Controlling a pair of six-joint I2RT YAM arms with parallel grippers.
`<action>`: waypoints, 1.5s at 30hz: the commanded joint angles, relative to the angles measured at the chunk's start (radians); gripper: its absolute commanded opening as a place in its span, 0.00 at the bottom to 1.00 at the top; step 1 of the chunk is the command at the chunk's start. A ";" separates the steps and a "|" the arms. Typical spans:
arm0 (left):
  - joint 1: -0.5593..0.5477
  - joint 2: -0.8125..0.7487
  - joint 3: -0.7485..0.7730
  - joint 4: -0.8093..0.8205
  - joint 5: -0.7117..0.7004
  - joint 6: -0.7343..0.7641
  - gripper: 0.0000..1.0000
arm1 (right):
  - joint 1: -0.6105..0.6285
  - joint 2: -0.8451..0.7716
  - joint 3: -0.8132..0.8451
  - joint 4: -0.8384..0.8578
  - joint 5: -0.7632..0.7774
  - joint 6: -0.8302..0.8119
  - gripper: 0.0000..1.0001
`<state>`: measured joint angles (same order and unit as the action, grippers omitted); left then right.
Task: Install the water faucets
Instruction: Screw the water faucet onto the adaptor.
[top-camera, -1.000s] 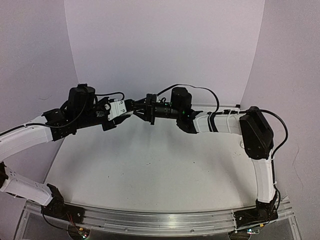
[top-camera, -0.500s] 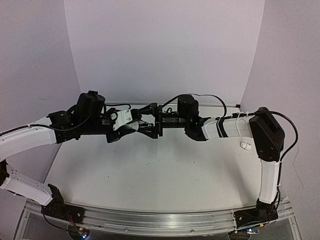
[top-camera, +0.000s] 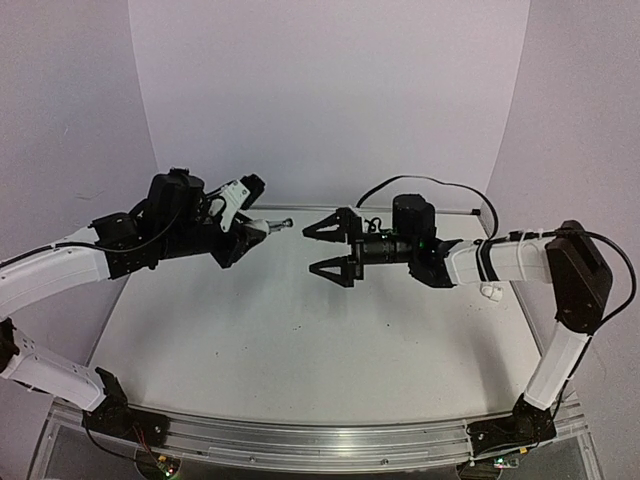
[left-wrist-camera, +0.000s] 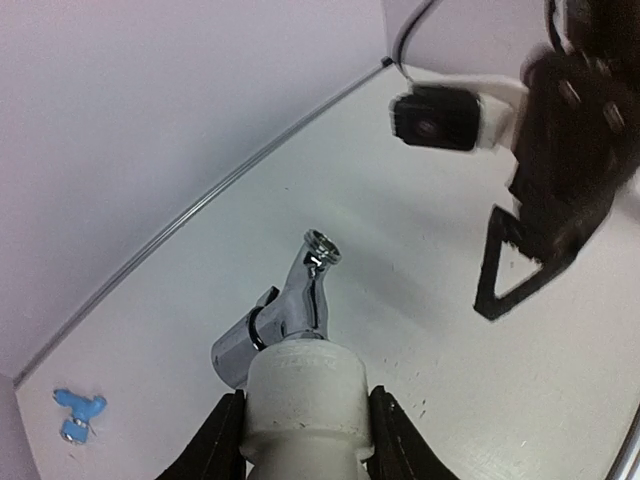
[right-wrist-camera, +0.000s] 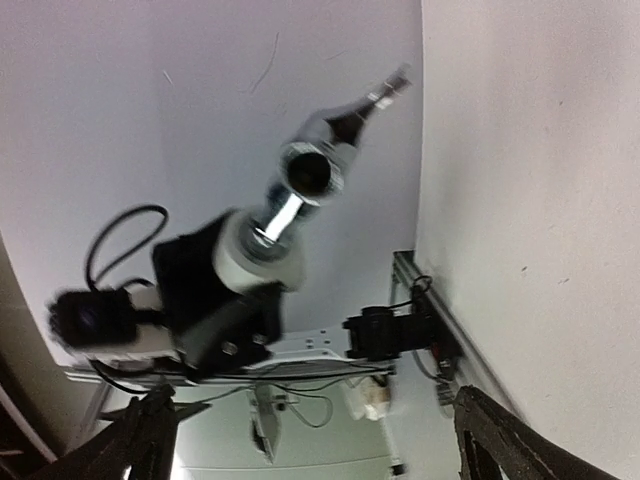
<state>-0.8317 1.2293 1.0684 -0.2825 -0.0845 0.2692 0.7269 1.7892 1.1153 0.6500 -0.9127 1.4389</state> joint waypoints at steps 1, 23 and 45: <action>0.066 -0.032 0.146 0.085 0.021 -0.435 0.00 | -0.001 -0.148 0.064 -0.360 0.023 -0.840 0.95; 0.260 0.036 0.150 0.259 0.988 -1.043 0.00 | -0.026 0.016 0.440 -0.415 -0.263 -1.337 0.92; 0.208 -0.105 -0.112 0.205 0.823 0.295 0.00 | -0.013 0.106 0.306 0.076 -0.284 0.038 0.00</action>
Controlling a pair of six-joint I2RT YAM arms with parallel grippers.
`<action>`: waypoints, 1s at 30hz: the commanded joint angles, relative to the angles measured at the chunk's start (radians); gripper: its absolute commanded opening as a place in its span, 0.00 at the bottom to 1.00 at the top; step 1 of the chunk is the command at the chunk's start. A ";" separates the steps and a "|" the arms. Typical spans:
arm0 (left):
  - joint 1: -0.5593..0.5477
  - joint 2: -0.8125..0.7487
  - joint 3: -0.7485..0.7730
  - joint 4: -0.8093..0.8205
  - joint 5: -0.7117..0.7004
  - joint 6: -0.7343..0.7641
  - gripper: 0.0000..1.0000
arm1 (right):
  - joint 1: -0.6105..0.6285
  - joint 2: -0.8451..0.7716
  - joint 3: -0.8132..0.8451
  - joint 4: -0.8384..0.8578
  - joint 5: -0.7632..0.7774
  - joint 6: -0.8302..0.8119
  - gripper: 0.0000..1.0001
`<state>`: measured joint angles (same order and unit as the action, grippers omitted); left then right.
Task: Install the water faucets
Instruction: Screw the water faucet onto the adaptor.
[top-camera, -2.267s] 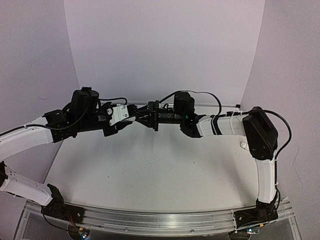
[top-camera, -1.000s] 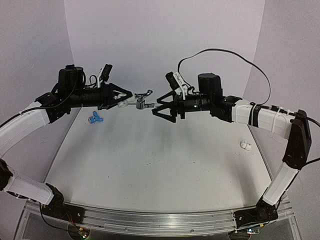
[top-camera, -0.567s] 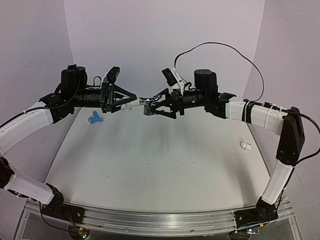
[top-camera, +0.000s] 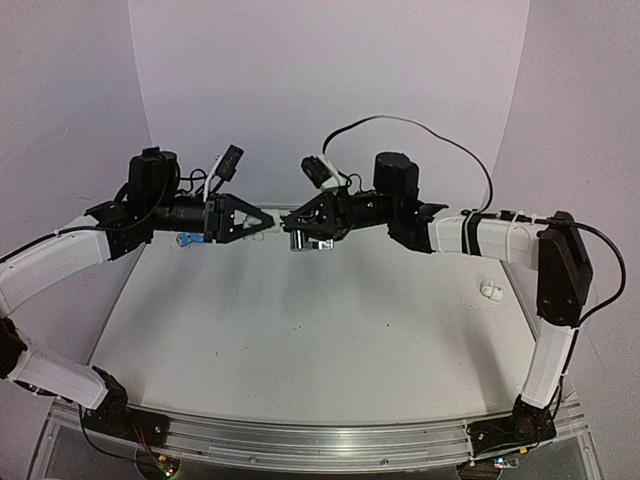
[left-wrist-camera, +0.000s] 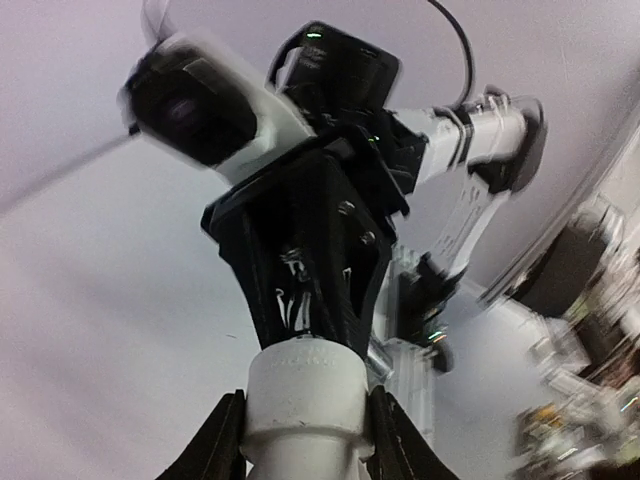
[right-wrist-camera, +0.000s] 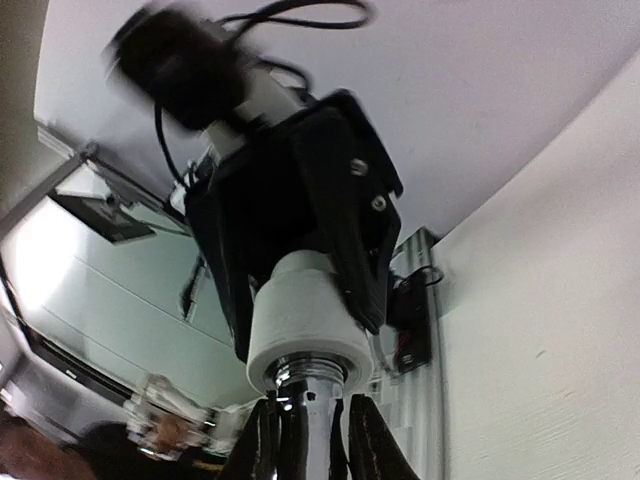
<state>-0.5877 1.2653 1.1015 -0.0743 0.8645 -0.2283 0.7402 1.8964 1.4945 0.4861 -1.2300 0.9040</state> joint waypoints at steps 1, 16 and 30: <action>-0.045 -0.149 -0.173 -0.007 -0.189 0.919 0.00 | -0.029 0.003 -0.116 0.378 0.048 0.714 0.01; -0.028 -0.100 -0.025 -0.033 -0.190 0.146 0.00 | -0.150 -0.283 -0.301 -0.165 0.261 -0.355 0.88; 0.085 -0.013 0.016 -0.080 -0.033 -0.755 0.00 | 0.074 -0.439 -0.424 -0.132 0.538 -1.979 0.92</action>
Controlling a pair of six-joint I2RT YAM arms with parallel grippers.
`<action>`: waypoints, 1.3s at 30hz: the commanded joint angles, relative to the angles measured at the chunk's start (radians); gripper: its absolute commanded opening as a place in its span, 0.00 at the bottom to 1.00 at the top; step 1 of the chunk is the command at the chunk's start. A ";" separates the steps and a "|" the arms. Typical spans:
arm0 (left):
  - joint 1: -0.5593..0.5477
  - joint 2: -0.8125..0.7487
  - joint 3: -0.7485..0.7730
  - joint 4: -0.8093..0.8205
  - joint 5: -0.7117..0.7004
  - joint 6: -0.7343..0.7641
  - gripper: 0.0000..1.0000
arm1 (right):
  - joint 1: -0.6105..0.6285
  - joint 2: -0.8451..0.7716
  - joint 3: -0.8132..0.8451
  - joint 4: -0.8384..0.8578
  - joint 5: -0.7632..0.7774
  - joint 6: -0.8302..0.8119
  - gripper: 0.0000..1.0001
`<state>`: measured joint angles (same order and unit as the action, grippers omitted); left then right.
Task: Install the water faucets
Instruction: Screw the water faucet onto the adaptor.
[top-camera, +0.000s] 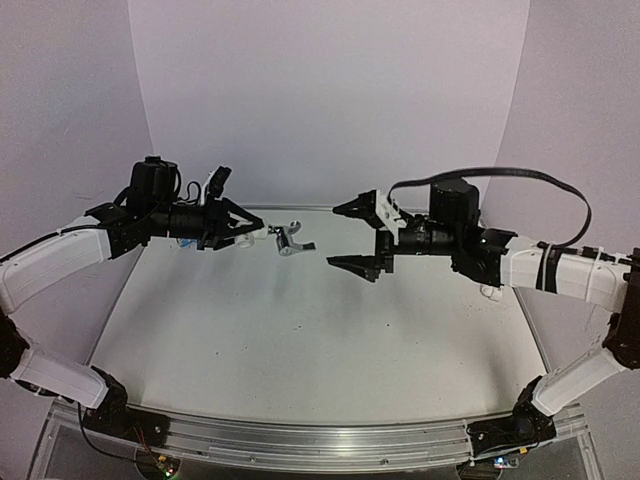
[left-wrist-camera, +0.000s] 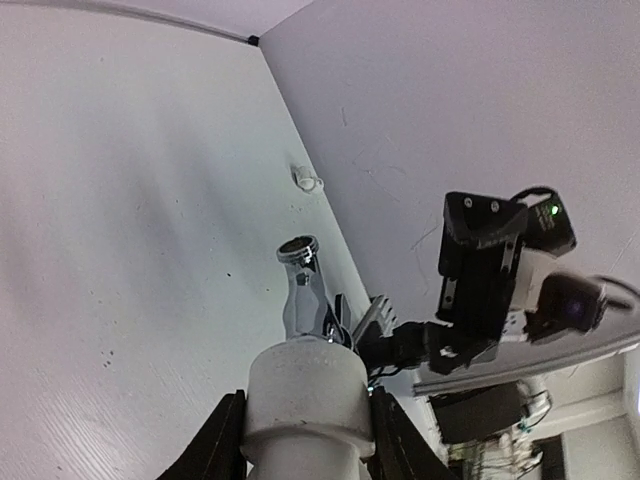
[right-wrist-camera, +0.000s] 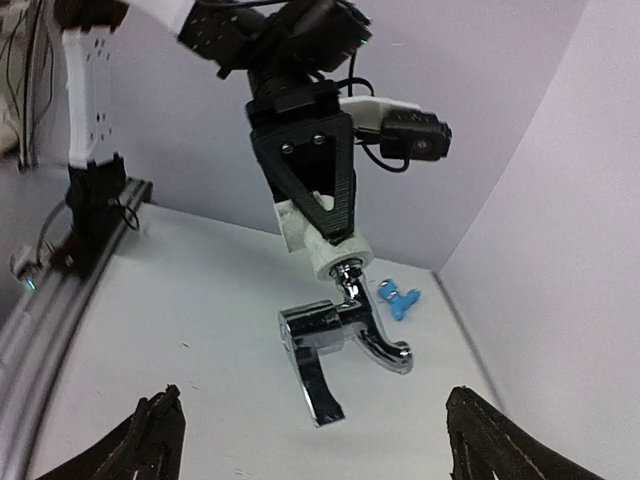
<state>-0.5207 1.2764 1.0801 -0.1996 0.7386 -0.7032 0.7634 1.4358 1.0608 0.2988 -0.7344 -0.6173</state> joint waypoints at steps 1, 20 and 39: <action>0.020 -0.027 0.042 0.046 0.106 -0.309 0.00 | 0.075 0.043 0.029 0.041 0.067 -0.509 0.92; 0.024 -0.004 0.035 0.045 0.244 -0.238 0.00 | 0.180 0.234 0.194 0.180 0.277 -0.446 0.37; -0.016 -0.100 -0.023 0.057 0.397 1.273 0.00 | 0.076 0.424 0.374 0.292 -0.456 1.862 0.37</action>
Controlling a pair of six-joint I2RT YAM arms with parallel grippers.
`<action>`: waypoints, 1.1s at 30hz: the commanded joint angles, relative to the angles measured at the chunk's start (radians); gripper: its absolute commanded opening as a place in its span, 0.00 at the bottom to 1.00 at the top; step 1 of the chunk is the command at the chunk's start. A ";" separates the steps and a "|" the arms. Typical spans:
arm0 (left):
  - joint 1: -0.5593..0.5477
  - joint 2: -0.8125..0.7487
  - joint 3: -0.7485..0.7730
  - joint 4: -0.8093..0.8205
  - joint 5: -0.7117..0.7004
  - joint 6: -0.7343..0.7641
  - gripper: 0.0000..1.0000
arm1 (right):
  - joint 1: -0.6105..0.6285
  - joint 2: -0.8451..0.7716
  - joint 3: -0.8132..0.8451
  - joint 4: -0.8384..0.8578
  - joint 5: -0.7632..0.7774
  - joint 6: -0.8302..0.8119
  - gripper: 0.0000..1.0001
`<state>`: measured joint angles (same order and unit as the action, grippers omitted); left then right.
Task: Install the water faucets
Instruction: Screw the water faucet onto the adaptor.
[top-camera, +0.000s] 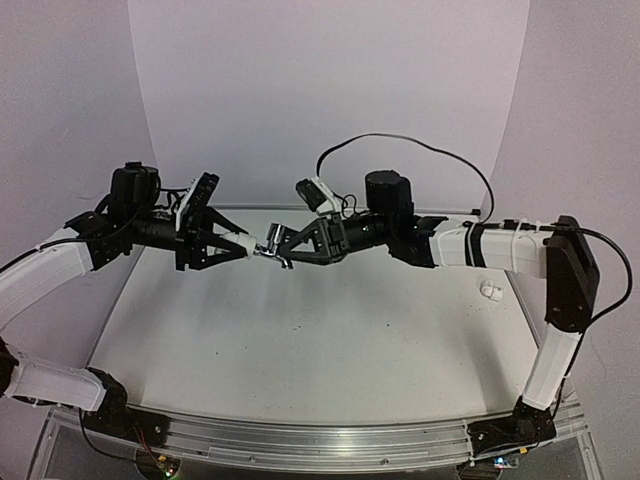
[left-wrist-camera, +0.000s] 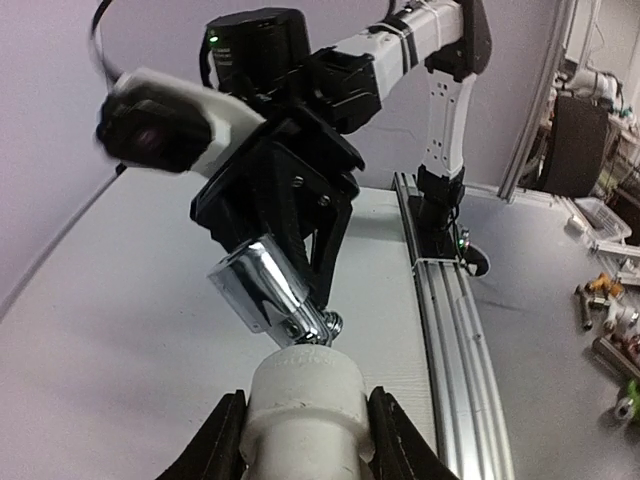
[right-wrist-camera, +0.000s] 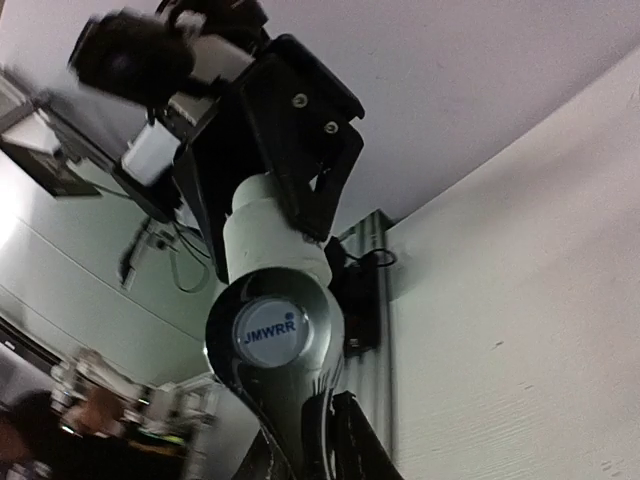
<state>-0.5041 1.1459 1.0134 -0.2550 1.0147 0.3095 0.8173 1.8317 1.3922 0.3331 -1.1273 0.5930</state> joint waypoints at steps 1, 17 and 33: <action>-0.033 0.033 0.045 0.111 0.154 0.245 0.00 | 0.005 0.022 0.026 0.254 -0.042 0.670 0.49; -0.020 0.102 0.164 0.141 -0.238 -0.841 0.00 | 0.048 -0.345 -0.192 -0.226 0.744 -1.165 0.82; 0.020 0.217 0.216 0.135 -0.176 -1.354 0.00 | 0.197 -0.176 -0.182 0.142 0.946 -1.725 0.98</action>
<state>-0.4843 1.3796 1.1723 -0.1825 0.8238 -0.9350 0.9769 1.6273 1.1998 0.3518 -0.2530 -1.0135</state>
